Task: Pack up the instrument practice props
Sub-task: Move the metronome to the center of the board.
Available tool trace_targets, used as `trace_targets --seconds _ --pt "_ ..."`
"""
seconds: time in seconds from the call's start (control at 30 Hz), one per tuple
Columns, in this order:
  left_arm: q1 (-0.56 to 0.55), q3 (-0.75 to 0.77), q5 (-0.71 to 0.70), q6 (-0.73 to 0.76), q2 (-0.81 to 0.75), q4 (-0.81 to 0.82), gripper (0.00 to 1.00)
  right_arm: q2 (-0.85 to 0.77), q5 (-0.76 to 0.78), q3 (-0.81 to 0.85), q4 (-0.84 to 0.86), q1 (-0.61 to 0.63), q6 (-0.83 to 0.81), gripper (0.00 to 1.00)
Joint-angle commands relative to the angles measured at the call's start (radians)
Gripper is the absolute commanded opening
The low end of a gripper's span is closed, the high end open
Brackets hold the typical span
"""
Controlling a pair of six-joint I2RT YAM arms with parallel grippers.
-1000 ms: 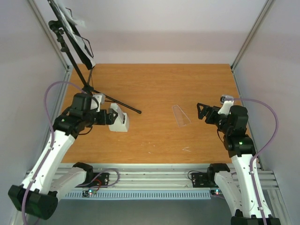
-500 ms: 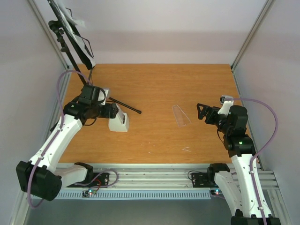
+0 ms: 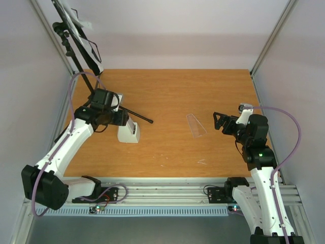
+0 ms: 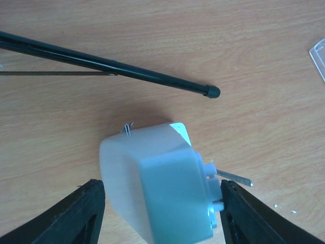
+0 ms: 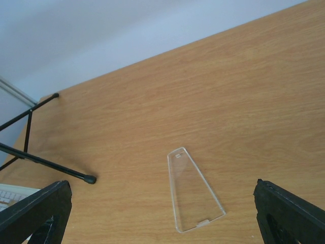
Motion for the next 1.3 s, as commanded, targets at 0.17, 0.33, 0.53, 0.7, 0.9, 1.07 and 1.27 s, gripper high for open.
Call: trace_targets --seconds 0.17,0.33,0.53,0.7,0.9,1.07,1.27 --pt "-0.011 0.042 -0.018 0.033 0.043 0.037 0.65 -0.001 0.006 -0.002 -0.016 0.002 -0.008 0.98" --pt "-0.013 0.032 -0.004 0.048 0.047 0.045 0.53 0.007 -0.004 -0.002 -0.015 0.002 -0.003 0.99" --pt "-0.023 0.027 0.046 0.061 0.046 0.052 0.41 0.025 -0.058 0.004 0.0 0.002 0.003 0.99" --pt "-0.089 0.02 0.109 0.098 0.014 0.065 0.38 0.035 -0.082 0.01 0.0 0.002 0.001 0.98" --pt "-0.211 0.044 0.156 0.163 0.029 0.044 0.37 0.064 -0.14 0.023 0.001 0.002 -0.002 0.98" --pt "-0.34 0.113 0.117 0.255 0.123 -0.033 0.36 0.074 -0.159 0.019 -0.001 0.048 -0.012 0.98" --pt "-0.42 0.194 0.127 0.327 0.188 -0.076 0.36 0.076 -0.171 0.007 0.006 0.07 -0.016 0.98"
